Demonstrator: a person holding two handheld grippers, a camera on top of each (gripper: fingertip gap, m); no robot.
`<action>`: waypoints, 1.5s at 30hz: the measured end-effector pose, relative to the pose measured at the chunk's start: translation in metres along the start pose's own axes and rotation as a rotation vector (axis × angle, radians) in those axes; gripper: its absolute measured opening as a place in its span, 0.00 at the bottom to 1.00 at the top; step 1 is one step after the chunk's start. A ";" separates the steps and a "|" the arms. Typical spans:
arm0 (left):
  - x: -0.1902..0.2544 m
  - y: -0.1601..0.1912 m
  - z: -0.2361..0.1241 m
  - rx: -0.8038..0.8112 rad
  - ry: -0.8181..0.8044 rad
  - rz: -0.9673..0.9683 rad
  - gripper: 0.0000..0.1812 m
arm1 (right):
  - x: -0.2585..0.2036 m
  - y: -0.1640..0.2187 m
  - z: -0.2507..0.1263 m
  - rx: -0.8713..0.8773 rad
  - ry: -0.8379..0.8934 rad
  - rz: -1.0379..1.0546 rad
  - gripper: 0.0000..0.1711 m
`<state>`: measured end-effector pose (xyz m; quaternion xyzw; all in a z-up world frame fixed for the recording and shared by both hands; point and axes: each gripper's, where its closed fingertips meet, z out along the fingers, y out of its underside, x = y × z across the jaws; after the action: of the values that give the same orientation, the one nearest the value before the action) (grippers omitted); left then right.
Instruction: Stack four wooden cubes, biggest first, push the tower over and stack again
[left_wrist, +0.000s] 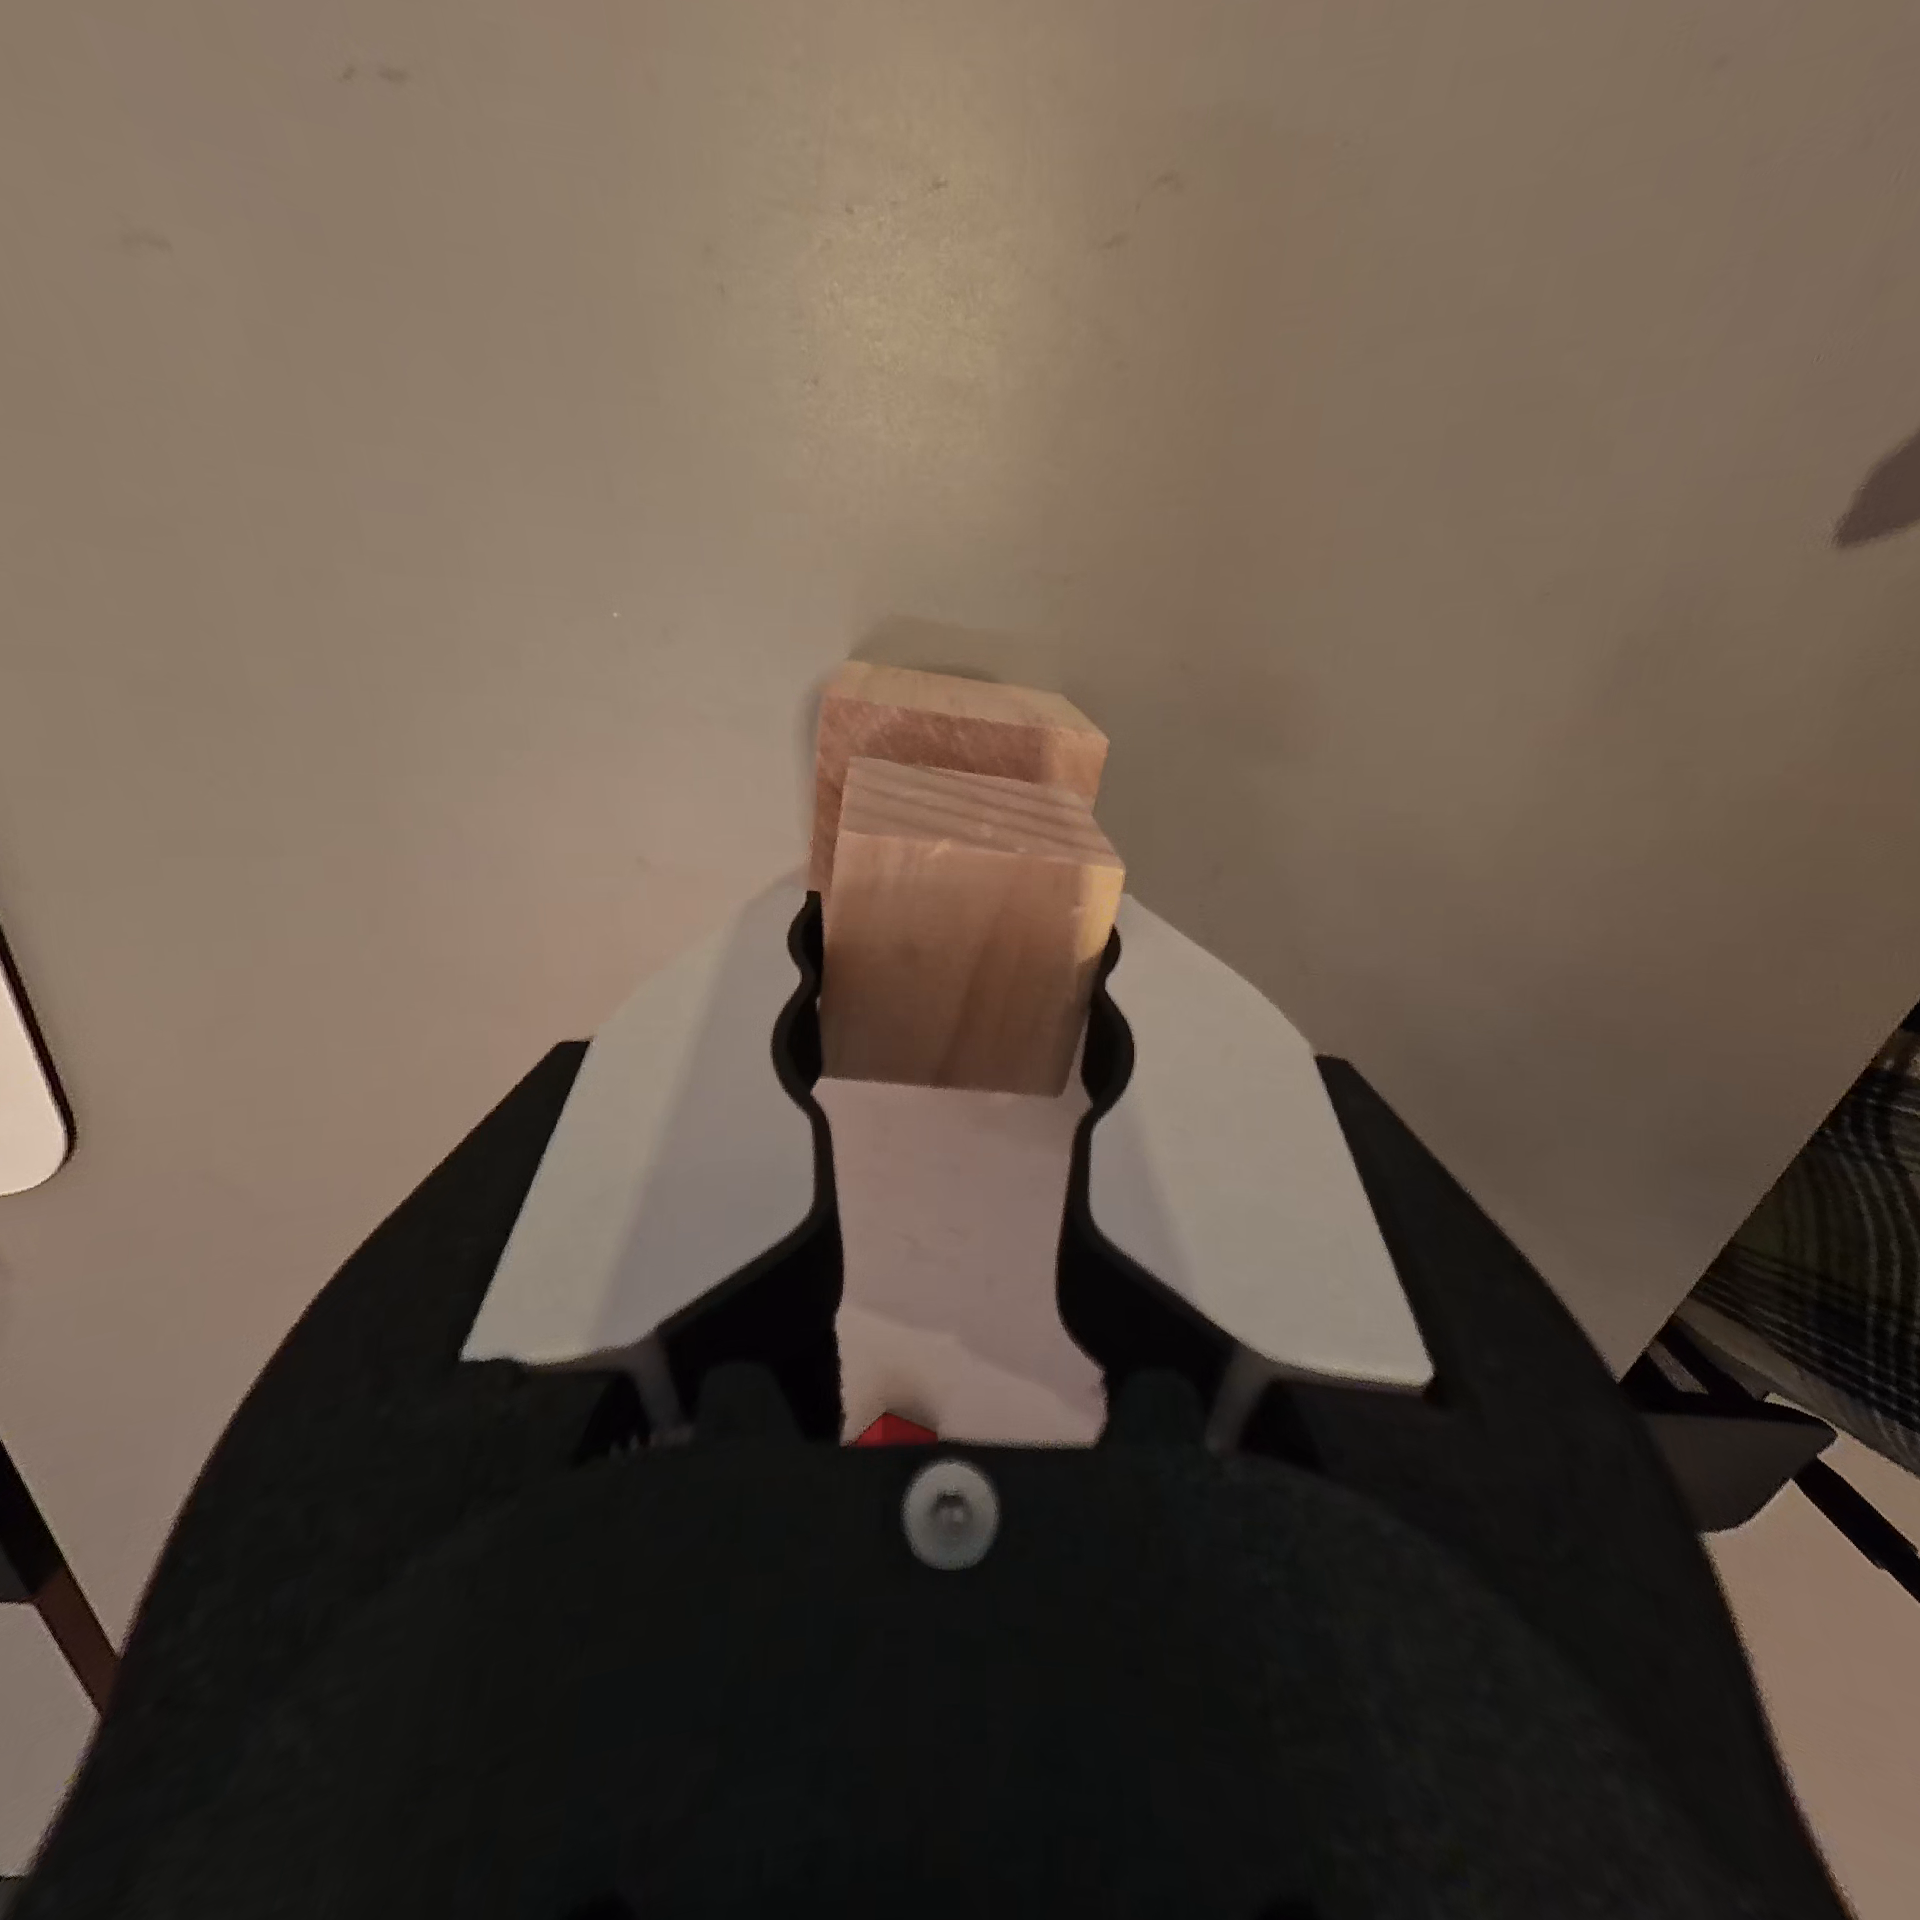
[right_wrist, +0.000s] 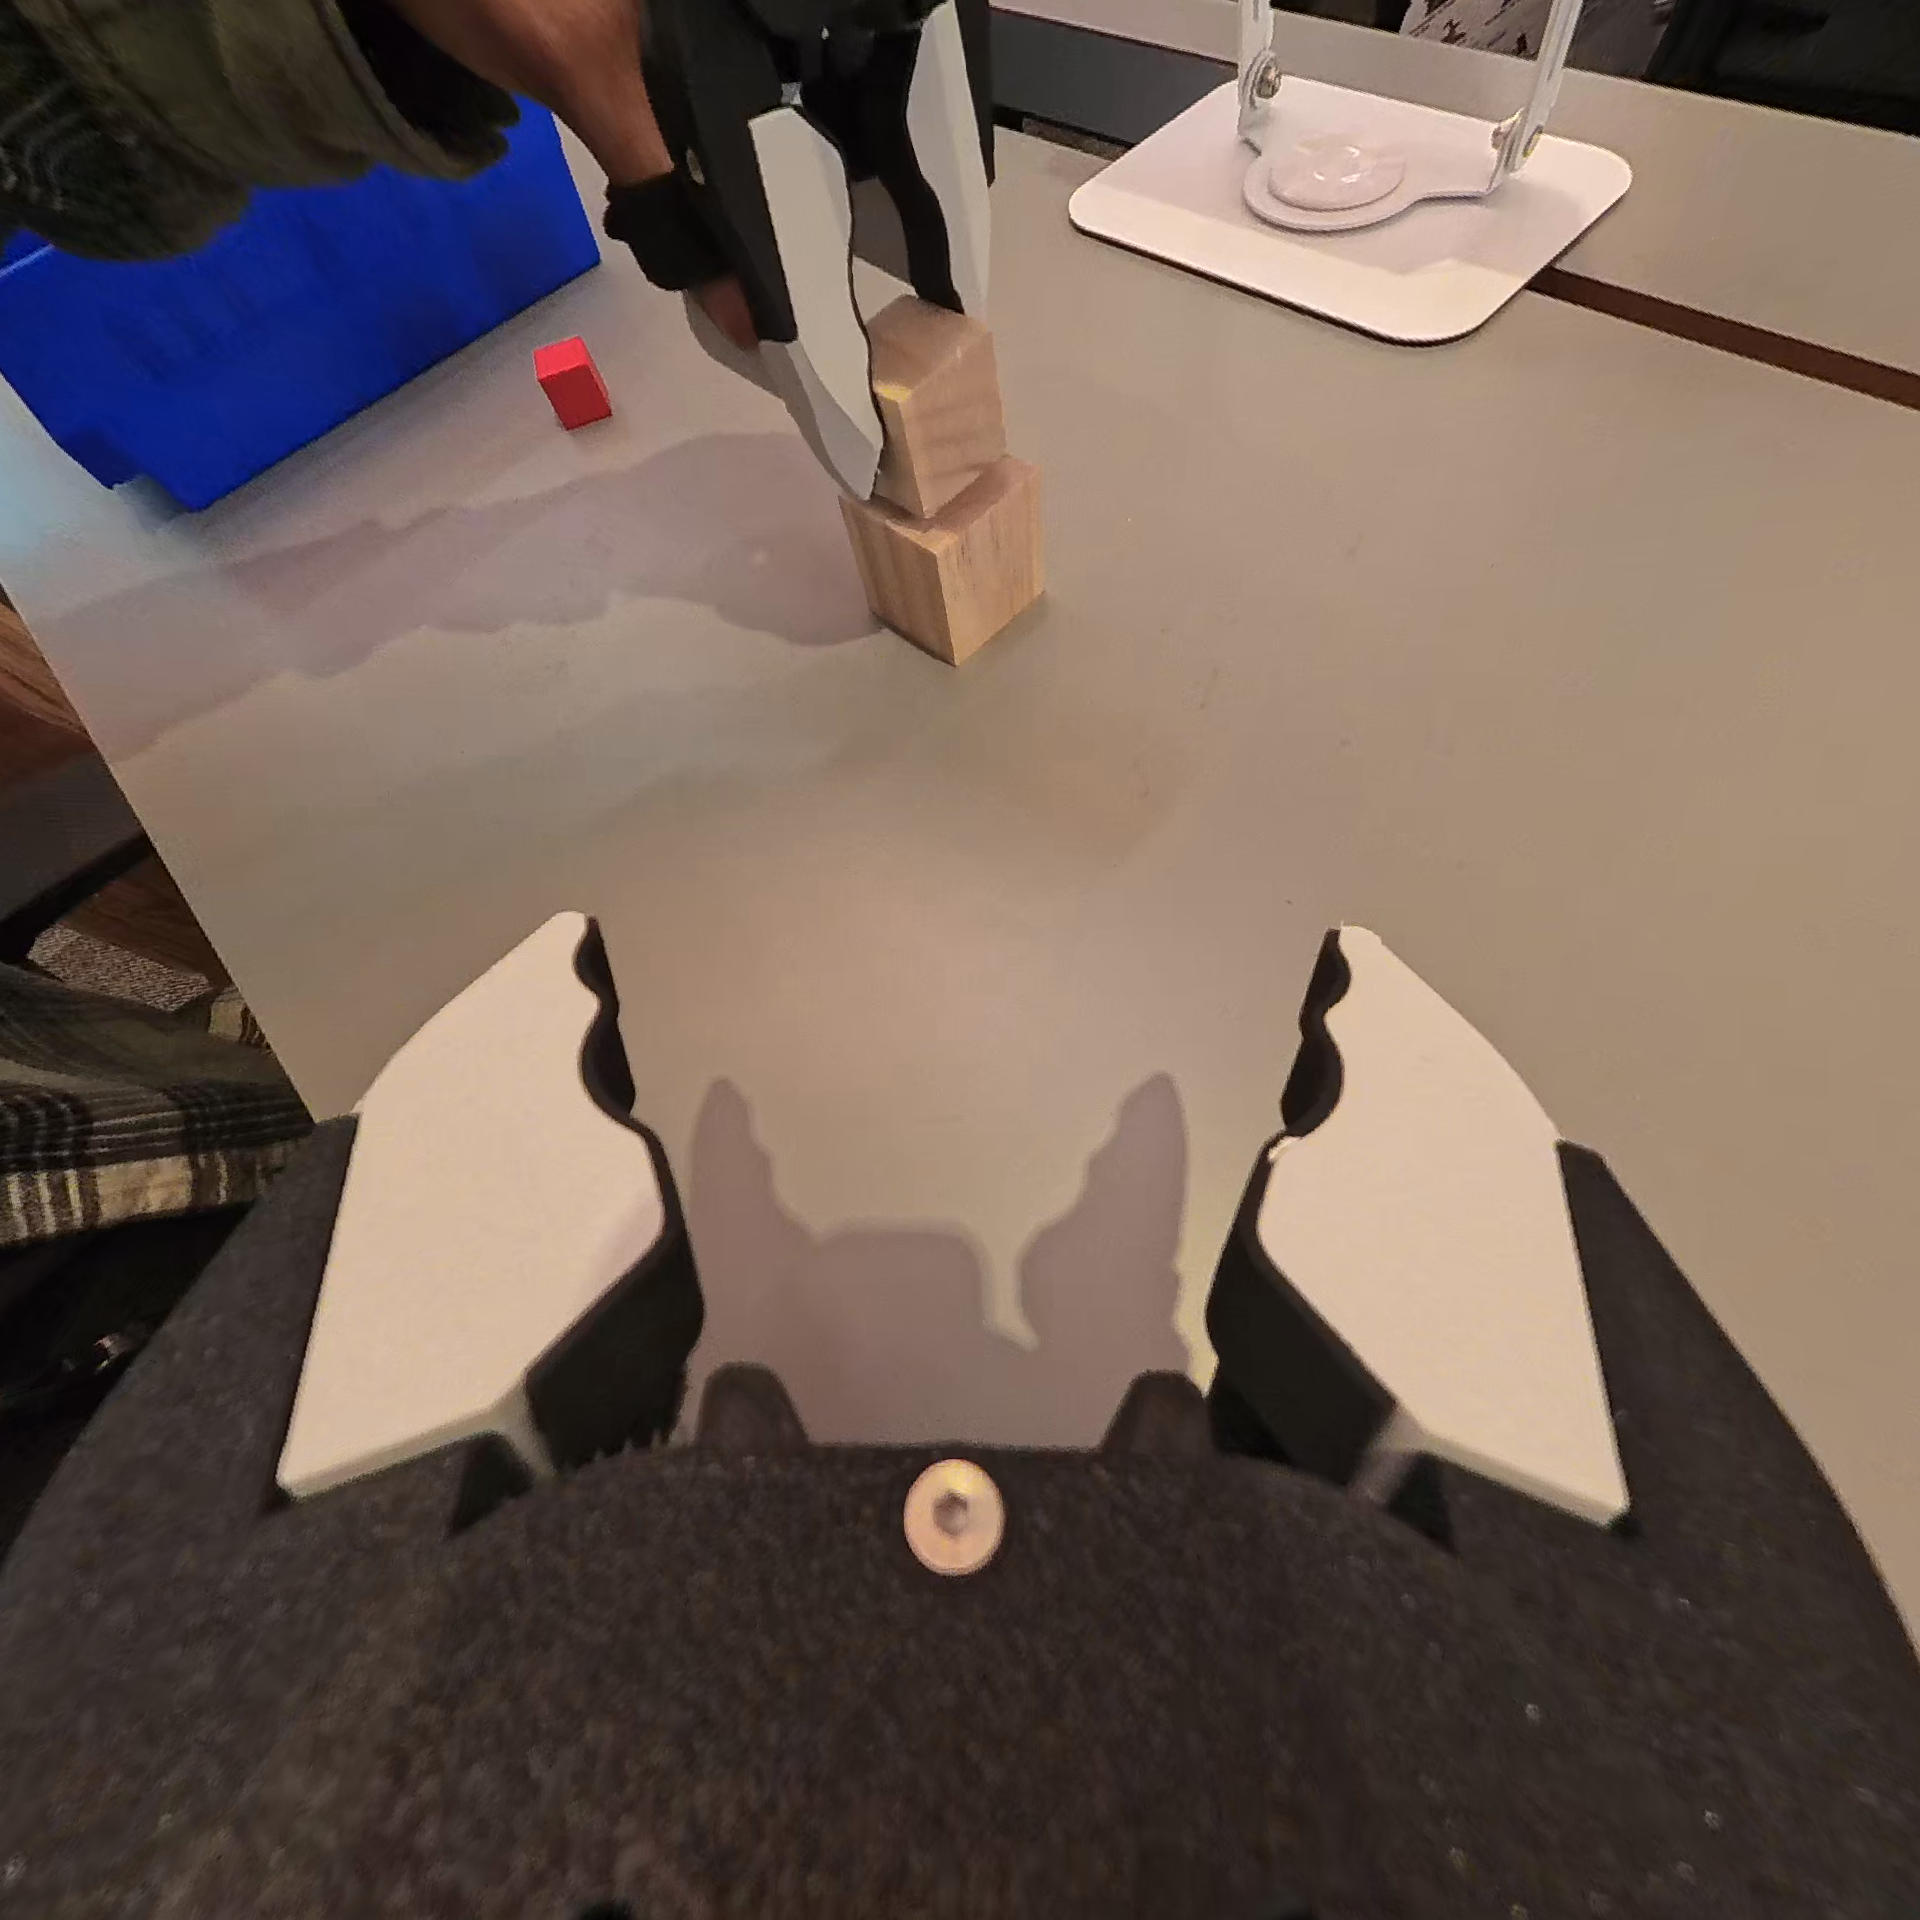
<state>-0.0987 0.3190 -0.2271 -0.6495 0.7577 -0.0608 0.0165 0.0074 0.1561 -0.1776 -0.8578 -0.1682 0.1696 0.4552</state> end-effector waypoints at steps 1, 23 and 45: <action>-0.001 0.000 0.000 0.002 -0.002 -0.001 0.26 | 0.000 0.000 0.000 -0.001 -0.001 -0.001 0.72; 0.002 -0.003 0.006 0.016 0.041 -0.013 0.27 | -0.001 0.002 0.001 -0.010 -0.008 -0.002 0.71; -0.055 0.108 -0.075 0.203 -0.142 -0.270 0.46 | -0.005 -0.001 0.001 -0.002 -0.014 -0.008 0.72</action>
<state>-0.2045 0.3952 -0.1676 -0.7432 0.6503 -0.0926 0.1273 0.0028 0.1552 -0.1770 -0.8564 -0.1750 0.1737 0.4536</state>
